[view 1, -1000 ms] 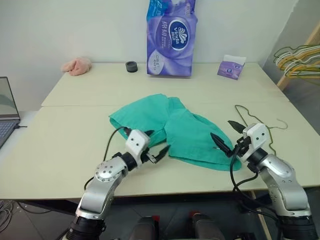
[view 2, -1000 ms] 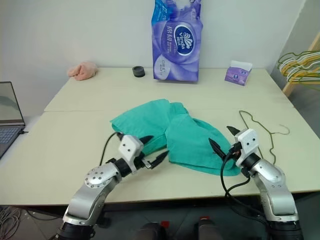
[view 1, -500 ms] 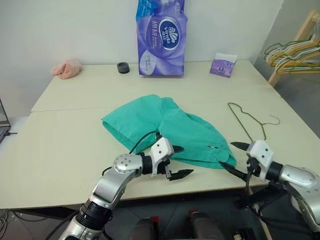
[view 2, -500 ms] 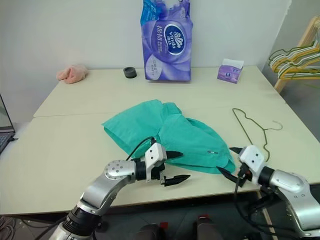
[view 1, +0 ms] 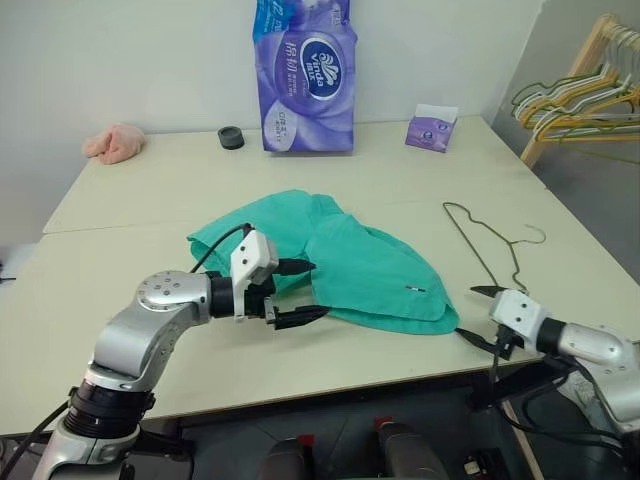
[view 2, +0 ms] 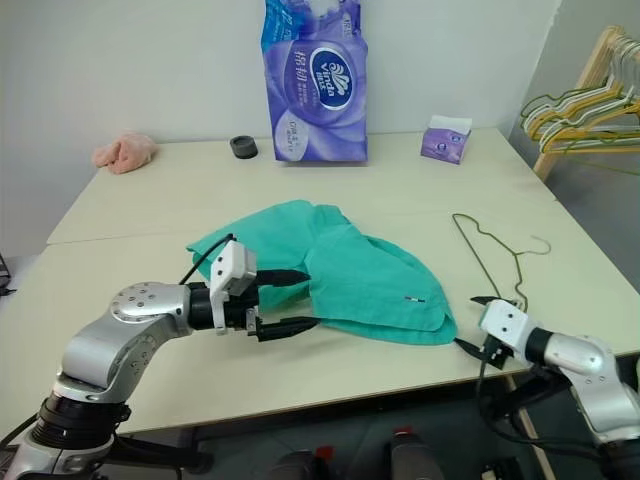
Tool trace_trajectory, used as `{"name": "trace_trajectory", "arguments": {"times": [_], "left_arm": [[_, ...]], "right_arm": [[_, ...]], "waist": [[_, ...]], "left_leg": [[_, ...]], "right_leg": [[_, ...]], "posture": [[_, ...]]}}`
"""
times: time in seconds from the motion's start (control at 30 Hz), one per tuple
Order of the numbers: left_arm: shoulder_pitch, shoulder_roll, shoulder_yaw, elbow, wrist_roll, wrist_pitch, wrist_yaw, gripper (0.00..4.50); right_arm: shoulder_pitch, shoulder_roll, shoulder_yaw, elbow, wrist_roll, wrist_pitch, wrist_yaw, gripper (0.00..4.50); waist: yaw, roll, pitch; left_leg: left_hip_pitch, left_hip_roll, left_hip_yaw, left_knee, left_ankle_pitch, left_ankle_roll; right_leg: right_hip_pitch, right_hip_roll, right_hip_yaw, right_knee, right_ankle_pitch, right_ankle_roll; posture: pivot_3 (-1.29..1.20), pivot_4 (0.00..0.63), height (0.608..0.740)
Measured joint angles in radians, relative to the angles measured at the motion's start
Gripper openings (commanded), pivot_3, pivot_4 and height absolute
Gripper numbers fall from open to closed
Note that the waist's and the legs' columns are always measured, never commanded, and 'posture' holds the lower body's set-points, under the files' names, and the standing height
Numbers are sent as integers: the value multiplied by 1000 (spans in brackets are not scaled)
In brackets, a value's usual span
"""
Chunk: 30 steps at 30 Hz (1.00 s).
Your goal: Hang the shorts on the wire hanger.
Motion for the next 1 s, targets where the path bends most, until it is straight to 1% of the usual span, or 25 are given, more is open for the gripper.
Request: {"name": "trace_trajectory", "arguments": {"times": [0.03,0.13,0.23,0.33,0.43,0.5,0.63,0.73,0.87,1.0], "left_arm": [[0,6,5,1,-1,1,-1,4500],[5,18,23,3,-3,2,0,4500],[23,36,43,6,-4,2,3,4500],[36,45,70,16,-1,0,14,4500],[42,67,93,29,1,0,20,4500],[52,87,102,28,1,-1,18,4500],[76,124,107,5,-5,1,-7,4500],[72,125,103,-34,-17,1,-26,4500],[29,120,79,-40,-19,1,-40,4500],[19,111,19,-30,0,-24,-67,4500]], "right_arm": [[-25,12,17,17,-15,-18,-5,4483],[-84,48,59,56,-53,-62,-16,3922],[-100,91,89,67,-62,-87,-20,2864],[-112,106,110,58,-62,-109,-15,1812],[-133,133,120,28,-59,-111,-10,656],[-157,160,138,-7,-45,-98,-6,18],[-198,230,198,-110,-9,-2,21,18],[-231,268,243,-163,0,56,37,18],[-248,271,258,-189,0,78,51,18],[-252,263,269,-190,-2,89,59,18]], "waist": [[0,0,0],[-1,0,0],[0,0,0],[3,0,0],[3,0,0],[2,0,0],[2,0,0],[5,0,0],[23,0,0],[26,0,0]], "left_leg": [[1,0,0,0,0,0],[1,1,1,0,-1,-1],[1,2,1,0,-1,-2],[1,2,1,0,-1,-2],[1,2,1,0,-1,-2],[1,2,1,0,-1,-2],[1,4,0,0,-2,-3],[1,4,0,0,-2,-4],[1,3,1,1,-2,-4],[2,3,2,1,-2,-4]], "right_leg": [[0,0,0,0,0,0],[0,1,1,0,1,-2],[0,1,1,0,2,-4],[0,1,1,0,2,-4],[0,1,1,0,2,-4],[0,0,1,0,2,-4],[-1,0,1,1,2,-5],[-1,0,0,1,2,-5],[0,0,0,1,3,-5],[0,1,1,1,3,-5]], "posture": [[-154,93,740],[-145,94,740],[-141,95,740],[-135,94,740],[-133,95,740],[-127,94,740],[-111,90,740],[-106,88,740],[-116,89,740],[-132,90,740]]}}
